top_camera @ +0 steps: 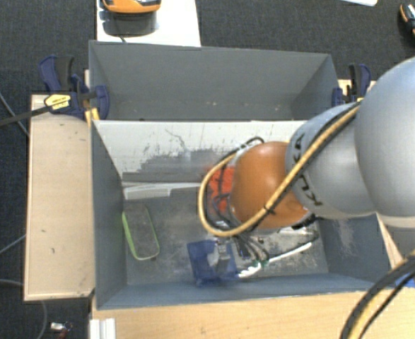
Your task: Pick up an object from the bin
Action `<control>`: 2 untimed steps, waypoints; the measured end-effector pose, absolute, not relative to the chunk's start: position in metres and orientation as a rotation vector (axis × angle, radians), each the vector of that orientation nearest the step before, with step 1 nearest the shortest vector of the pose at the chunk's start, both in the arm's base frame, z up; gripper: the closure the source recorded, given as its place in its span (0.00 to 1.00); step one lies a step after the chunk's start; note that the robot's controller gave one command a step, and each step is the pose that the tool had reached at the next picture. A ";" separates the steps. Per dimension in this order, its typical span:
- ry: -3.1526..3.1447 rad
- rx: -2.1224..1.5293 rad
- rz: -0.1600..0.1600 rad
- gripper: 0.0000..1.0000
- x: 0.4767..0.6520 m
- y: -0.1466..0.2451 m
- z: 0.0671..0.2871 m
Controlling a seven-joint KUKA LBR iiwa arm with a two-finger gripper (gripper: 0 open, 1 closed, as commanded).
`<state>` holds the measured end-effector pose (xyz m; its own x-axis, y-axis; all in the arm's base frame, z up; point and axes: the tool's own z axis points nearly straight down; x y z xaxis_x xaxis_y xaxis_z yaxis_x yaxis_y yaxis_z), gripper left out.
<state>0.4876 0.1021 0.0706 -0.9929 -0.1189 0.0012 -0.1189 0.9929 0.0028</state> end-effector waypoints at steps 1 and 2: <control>-3.133 0.186 -0.004 1.00 0.487 0.099 0.071; -3.136 0.208 -0.005 1.00 0.491 0.101 0.071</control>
Offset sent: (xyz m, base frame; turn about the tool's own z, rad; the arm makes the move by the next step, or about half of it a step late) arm 0.0029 -0.0005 -0.0006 -0.0223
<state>0.4913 0.1014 0.0705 -0.9912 -0.1322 -0.0013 -0.1322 0.9912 0.0032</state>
